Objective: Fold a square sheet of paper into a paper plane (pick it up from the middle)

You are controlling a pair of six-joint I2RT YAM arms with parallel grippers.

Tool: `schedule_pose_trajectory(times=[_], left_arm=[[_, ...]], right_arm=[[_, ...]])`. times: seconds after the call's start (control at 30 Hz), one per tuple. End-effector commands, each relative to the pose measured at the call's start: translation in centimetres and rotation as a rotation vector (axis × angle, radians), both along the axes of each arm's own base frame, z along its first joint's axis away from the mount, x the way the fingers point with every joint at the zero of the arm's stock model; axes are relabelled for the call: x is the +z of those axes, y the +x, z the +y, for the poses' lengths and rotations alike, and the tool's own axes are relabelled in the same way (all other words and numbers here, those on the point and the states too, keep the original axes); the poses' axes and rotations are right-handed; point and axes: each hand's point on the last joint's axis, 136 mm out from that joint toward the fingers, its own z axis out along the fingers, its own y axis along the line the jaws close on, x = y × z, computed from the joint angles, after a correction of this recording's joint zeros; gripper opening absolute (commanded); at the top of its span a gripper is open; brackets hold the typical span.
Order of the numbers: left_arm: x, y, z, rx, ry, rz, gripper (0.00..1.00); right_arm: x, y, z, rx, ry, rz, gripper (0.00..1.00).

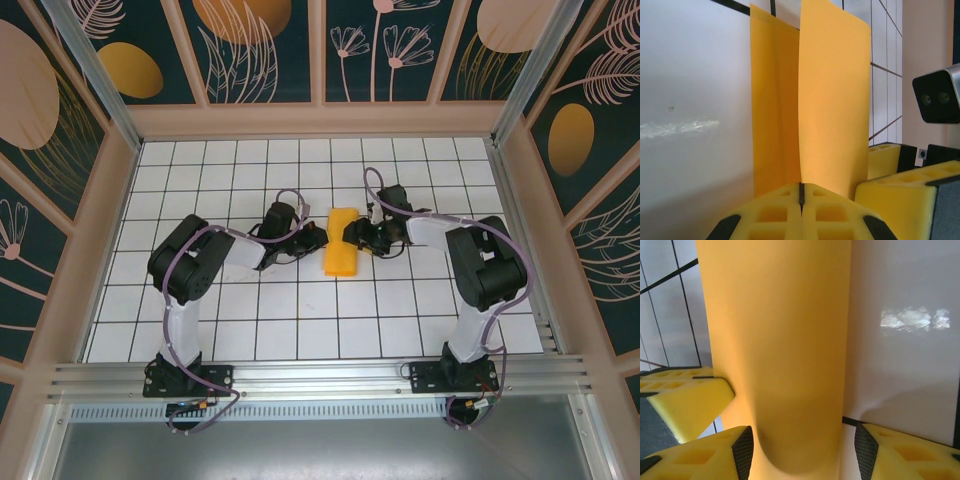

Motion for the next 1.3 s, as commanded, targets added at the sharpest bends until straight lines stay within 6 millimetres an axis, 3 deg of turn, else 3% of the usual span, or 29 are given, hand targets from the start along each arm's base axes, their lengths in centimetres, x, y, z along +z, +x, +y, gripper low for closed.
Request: schedule_pose_trajectory(times=[0.0, 0.07, 0.17, 0.3, 0.47, 0.8, 1.27], left_arm=[[-0.4, -0.2, -0.4, -0.027, 0.013, -0.002, 0.01], [0.0, -0.1, -0.2, -0.024, 0.029, -0.022, 0.04], [0.8, 0.5, 0.7, -0.003, 0.111, -0.058, 0.21], [1.0, 1.2, 3.5, 0.082, 0.277, -0.083, 0.41], [2.8, 2.3, 5.4, 0.184, 0.339, -0.131, 0.44], [2.5, 2.7, 7.4, 0.321, 0.324, -0.162, 0.48], [2.7, 1.7, 7.1, 0.287, 0.259, -0.233, 0.47]], right_arm=[[-0.8, 0.1, -0.2, 0.012, -0.045, 0.024, 0.57], [-1.6, -0.1, -0.6, 0.01, -0.076, 0.042, 0.54], [-2.9, -0.4, -1.5, 0.0, -0.138, 0.066, 0.5], [-4.7, -1.1, -2.7, -0.004, -0.211, 0.098, 0.46], [-5.5, -1.6, -3.3, -0.008, -0.236, 0.111, 0.46], [-7.8, -2.6, -4.2, 0.001, -0.306, 0.212, 0.45], [-10.5, -4.1, -5.6, 0.023, -0.497, 0.252, 0.45]])
